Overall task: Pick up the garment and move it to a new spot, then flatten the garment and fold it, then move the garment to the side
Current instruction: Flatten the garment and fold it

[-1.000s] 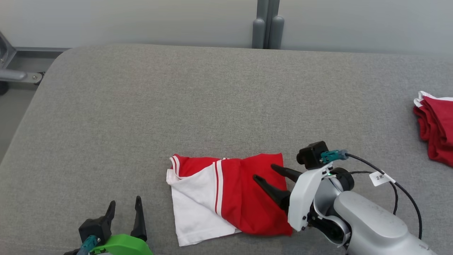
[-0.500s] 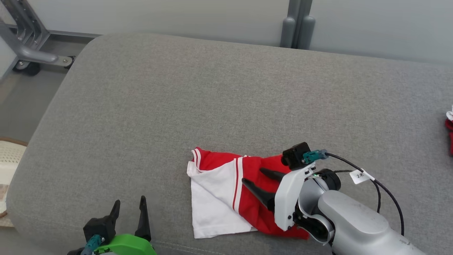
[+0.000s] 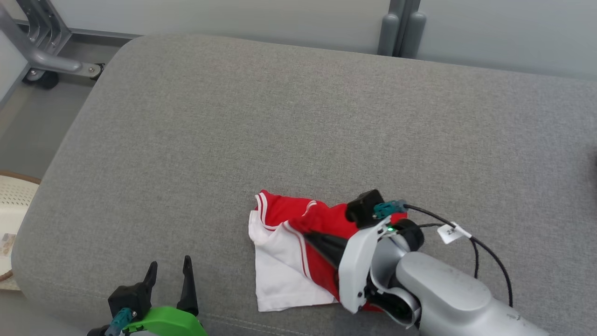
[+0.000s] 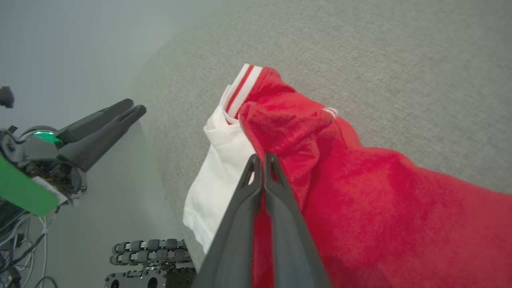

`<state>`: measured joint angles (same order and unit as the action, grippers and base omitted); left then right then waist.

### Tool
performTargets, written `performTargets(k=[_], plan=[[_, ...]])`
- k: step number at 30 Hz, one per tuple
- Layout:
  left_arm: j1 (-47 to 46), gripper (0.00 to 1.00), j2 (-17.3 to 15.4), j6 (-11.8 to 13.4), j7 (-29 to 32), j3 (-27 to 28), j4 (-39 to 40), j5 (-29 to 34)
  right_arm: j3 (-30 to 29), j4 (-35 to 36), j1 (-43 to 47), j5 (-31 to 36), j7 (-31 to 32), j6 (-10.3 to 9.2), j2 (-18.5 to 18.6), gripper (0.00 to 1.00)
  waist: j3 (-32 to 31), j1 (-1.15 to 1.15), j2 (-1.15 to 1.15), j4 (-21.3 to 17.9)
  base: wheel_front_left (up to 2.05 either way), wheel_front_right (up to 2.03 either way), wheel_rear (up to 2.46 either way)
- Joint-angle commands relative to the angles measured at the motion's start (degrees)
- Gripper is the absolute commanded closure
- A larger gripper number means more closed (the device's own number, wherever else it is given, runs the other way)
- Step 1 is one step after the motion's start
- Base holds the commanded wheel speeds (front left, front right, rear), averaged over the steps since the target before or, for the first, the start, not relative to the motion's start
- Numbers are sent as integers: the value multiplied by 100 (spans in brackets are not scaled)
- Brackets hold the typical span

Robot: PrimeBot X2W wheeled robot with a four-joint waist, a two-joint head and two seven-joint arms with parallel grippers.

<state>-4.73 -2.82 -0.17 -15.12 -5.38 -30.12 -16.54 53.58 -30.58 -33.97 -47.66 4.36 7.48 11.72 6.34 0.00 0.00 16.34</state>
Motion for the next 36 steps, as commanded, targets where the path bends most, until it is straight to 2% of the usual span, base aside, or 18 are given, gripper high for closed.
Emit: performTargets(k=[1, 3, 4, 5, 6, 12, 18, 23, 27, 30, 36], plan=[[-84, 0, -21, 15, 4, 9, 18, -16, 187, 203, -31, -102, 5, -1, -64, 100, -22, 0, 0, -51, 0, 0, 0], [-94, 0, -20, 21, 4, 6, 11, 1, 496, 488, -23, -270, 120, -1, -85, 100, -50, 0, 0, -87, 0, 0, 0], [-102, 0, -21, 13, 4, 14, 5, 15, 643, 618, -19, -356, 187, -2, -62, 82, -59, 0, 0, -104, 0, 0, 0], [-101, 0, -21, -1, 4, 36, 1, 48, 956, 879, -52, -529, 293, -2, 11, 7, -89, 0, 0, -143, 0, 0, 0], [-100, 0, -21, -10, 4, 44, 2, 68, 1030, 986, -60, -620, 278, -2, 55, 0, -105, 0, 0, -166, 0, 0, 0], [-27, 0, -19, -25, 4, 159, 25, 163, 1180, 1270, -145, -896, -58, -2, 262, 0, -217, 0, 0, -392, 0, 0, 0], [70, 0, -21, -61, 4, 352, 69, 319, 550, 568, -7, -655, -915, -1, 466, 0, -369, 0, 0, -793, 0, 0, 0], [84, 0, -21, -39, 4, 484, 121, 435, -360, -469, 120, -29, -1739, -1, 474, 0, -453, 0, 0, -1114, 0, 0, 0], [93, 0, -21, -19, 4, 611, 171, 522, -1205, -1060, 258, 614, -1943, -1, 392, 0, -487, 0, 0, -1313, 0, 0, 0], [103, 0, -21, -30, 4, 716, 206, 610, -2070, -954, 433, 1196, -1958, -1, 345, 0, -500, 0, 0, -1430, 0, 0, 0], [168, 0, -23, -67, 4, 873, 298, 780, -3605, -270, 1244, 2481, -1950, -1, 6, 0, -560, 0, 0, -1534, 0, 0, 0]])
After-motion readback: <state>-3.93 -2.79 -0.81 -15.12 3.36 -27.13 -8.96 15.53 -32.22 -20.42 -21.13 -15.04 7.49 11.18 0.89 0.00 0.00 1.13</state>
